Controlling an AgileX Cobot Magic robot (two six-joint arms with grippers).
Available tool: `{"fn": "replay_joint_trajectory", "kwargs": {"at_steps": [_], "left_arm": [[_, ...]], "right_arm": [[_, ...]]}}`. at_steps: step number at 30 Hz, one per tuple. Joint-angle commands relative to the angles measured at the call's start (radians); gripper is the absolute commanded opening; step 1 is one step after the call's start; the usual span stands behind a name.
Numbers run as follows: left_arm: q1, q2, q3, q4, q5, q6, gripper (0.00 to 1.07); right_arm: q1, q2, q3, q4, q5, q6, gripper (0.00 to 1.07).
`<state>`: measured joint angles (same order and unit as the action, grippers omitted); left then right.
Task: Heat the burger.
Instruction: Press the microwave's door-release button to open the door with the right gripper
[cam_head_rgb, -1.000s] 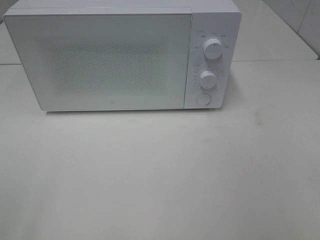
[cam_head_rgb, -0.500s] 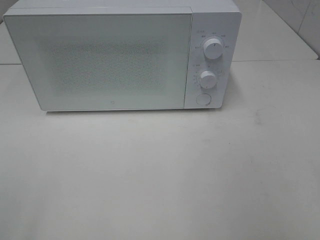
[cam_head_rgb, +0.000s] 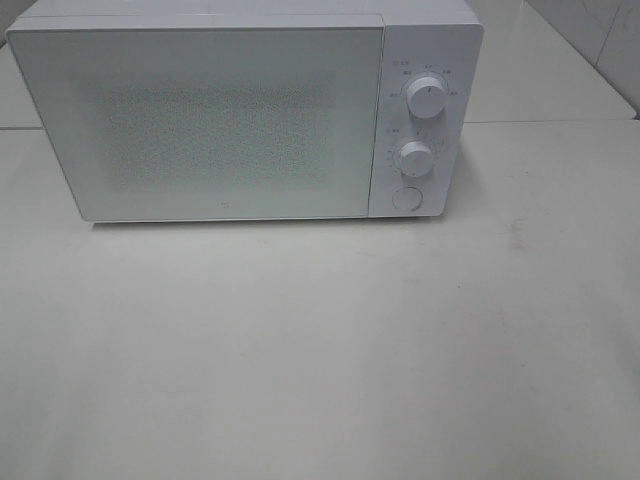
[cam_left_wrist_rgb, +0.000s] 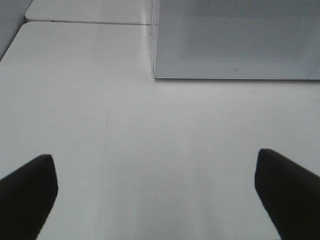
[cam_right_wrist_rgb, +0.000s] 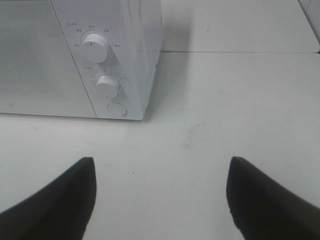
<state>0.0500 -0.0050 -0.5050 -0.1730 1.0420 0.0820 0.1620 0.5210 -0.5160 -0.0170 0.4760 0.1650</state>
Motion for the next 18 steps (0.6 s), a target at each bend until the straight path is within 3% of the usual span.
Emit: {"fn": "replay_joint_trajectory", "kwargs": {"at_steps": [1,18], "left_arm": [[0.0,-0.02,0.002,-0.008,-0.01,-0.005,1.0],[0.0,-0.02,0.002,-0.008,-0.01,-0.005,1.0]], "right_arm": [[-0.004,0.063,0.003,0.001,-0.079,-0.001,0.71],[-0.004,0.333,0.003,0.0,-0.443,-0.001,0.71]]}}
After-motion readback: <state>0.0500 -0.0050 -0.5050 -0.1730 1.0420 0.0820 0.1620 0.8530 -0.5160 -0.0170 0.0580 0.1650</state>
